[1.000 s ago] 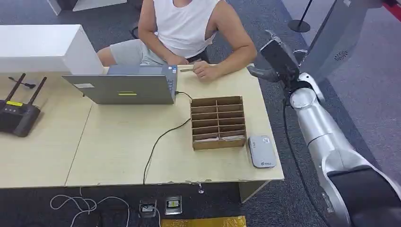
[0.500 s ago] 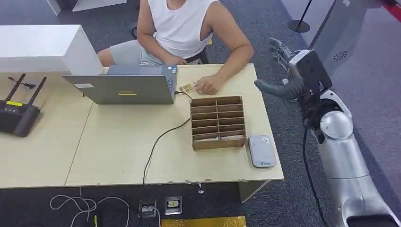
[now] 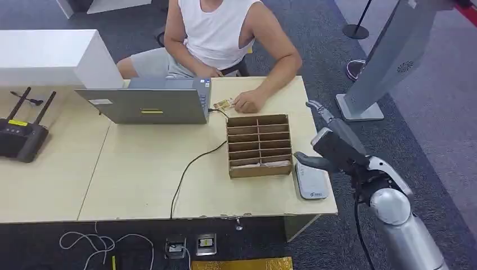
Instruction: Pass the card to the sensor for recognition and then transmit it.
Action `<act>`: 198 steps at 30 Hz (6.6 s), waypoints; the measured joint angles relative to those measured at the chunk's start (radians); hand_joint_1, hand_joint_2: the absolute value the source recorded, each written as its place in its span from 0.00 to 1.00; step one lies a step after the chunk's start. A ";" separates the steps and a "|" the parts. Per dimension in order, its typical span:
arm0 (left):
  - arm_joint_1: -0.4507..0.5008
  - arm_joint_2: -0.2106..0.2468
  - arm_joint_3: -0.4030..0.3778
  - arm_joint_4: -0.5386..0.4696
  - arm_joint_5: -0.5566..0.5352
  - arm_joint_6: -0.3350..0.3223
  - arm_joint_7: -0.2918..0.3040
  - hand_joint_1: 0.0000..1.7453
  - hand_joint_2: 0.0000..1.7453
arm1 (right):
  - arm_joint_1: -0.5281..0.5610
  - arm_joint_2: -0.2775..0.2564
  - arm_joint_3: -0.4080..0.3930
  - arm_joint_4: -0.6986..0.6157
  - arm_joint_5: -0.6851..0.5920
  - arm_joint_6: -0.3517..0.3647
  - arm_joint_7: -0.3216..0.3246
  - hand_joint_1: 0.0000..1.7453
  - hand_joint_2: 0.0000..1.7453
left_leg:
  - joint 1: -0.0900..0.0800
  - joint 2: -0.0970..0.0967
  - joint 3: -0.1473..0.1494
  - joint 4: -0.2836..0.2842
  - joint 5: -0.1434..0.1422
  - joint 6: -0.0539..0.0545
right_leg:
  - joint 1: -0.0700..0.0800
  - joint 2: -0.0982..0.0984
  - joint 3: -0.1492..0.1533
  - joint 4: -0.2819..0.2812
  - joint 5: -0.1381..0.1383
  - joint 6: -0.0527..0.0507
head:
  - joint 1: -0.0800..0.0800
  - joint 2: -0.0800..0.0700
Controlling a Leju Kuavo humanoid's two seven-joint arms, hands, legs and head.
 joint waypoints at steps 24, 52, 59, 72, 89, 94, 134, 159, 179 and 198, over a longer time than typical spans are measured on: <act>0.000 -0.003 0.000 0.000 0.000 0.001 0.041 0.00 1.00 | 0.155 -0.084 0.222 -0.057 0.566 -0.088 0.064 0.00 1.00 | 0.000 0.001 0.000 0.000 0.000 0.000 | 0.000 0.001 0.000 0.000 0.000 0.000 | 0.000 0.000; -0.001 -0.015 0.007 0.000 -0.014 -0.001 0.031 0.00 1.00 | 0.038 0.048 0.308 0.270 0.694 -0.340 0.021 0.00 1.00 | 0.000 0.000 -0.001 0.000 0.000 0.000 | 0.000 0.000 0.000 0.000 0.000 0.000 | 0.000 0.000; -0.001 -0.014 0.007 0.000 -0.019 -0.006 0.027 0.00 1.00 | -0.005 0.105 0.303 0.381 0.674 -0.364 -0.012 0.00 1.00 | 0.000 0.001 -0.001 0.000 0.000 0.000 | 0.000 0.001 0.000 0.000 0.000 0.000 | 0.000 0.000; -0.002 -0.015 0.007 0.000 -0.022 -0.010 0.027 0.00 1.00 | -0.059 0.180 0.293 0.520 0.656 -0.373 -0.044 0.00 1.00 | 0.000 0.001 -0.001 0.000 0.000 0.000 | 0.001 0.001 0.000 0.000 0.000 0.000 | 0.000 0.000; -0.002 -0.014 0.007 0.000 -0.031 -0.004 0.028 0.00 1.00 | -0.067 0.211 0.257 0.579 0.587 -0.494 -0.131 0.00 1.00 | 0.000 0.001 0.000 0.000 0.000 0.000 | 0.001 0.001 0.000 0.000 0.000 0.000 | 0.000 0.000; -0.005 -0.014 0.007 0.000 -0.031 -0.003 0.028 0.00 1.00 | -0.076 0.230 0.250 0.590 0.580 -0.492 -0.143 0.00 1.00 | 0.001 0.001 0.000 0.000 0.000 0.000 | 0.001 0.001 0.000 0.000 0.000 0.000 | 0.000 0.000; -0.004 -0.006 0.007 0.000 -0.032 0.000 0.030 0.00 1.00 | -0.018 0.207 0.248 0.544 0.541 -0.470 -0.100 0.00 1.00 | 0.001 0.001 0.000 0.000 0.000 0.000 | 0.001 0.001 -0.001 0.000 0.000 0.000 | 0.000 0.000; -0.013 0.003 0.007 0.000 -0.040 -0.003 0.032 0.00 1.00 | -0.023 0.207 0.254 0.536 0.542 -0.344 -0.063 1.00 1.00 | 0.001 0.001 0.000 0.000 0.000 0.000 | 0.001 0.001 0.000 0.000 0.000 0.000 | 0.000 0.000; -0.014 0.000 0.007 0.000 -0.042 0.000 0.032 0.00 1.00 | -0.052 0.207 0.251 0.537 0.545 -0.381 -0.092 1.00 1.00 | 0.001 0.001 0.000 0.000 0.000 0.000 | 0.001 0.001 0.000 0.001 0.000 0.000 | 0.000 0.000; -0.035 -0.013 0.007 0.000 -0.054 0.001 0.032 0.00 1.00 | -0.405 0.202 0.104 0.522 0.520 -0.434 -0.226 1.00 1.00 | 0.001 0.003 -0.001 0.001 0.002 -0.001 | 0.001 0.004 -0.002 0.001 0.003 -0.001 | 0.000 0.000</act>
